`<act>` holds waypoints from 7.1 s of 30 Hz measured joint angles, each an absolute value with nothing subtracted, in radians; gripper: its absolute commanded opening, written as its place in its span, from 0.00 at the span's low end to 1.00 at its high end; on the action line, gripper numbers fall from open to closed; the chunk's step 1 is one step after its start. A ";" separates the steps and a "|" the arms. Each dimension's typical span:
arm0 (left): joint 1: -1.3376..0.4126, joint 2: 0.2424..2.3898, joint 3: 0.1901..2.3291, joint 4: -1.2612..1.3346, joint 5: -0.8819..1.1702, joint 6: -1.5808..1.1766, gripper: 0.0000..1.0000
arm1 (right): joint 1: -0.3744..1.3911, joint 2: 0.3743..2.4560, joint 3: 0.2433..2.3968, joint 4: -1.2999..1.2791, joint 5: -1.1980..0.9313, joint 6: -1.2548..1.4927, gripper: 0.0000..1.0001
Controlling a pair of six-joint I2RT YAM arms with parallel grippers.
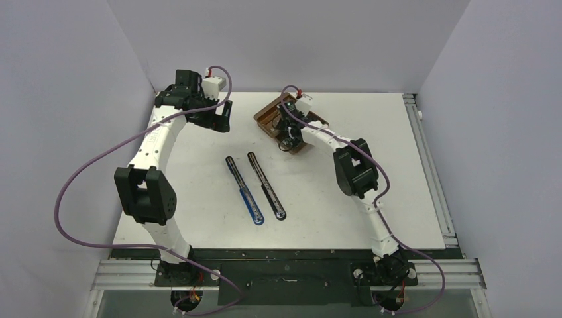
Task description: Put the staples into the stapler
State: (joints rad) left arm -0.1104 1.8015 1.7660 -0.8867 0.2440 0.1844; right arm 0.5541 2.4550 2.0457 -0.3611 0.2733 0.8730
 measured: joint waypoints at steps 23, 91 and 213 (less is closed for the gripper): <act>-0.110 1.794 1.687 -0.882 0.275 0.183 0.96 | 0.483 1.884 1.215 -0.242 0.300 0.716 0.09; -0.192 1.661 1.626 -0.923 0.319 0.127 0.96 | 0.088 1.478 0.894 -0.464 0.179 0.561 0.60; -0.166 1.685 1.639 -0.935 0.315 0.125 0.96 | 0.086 1.577 0.806 -0.256 0.260 0.602 0.12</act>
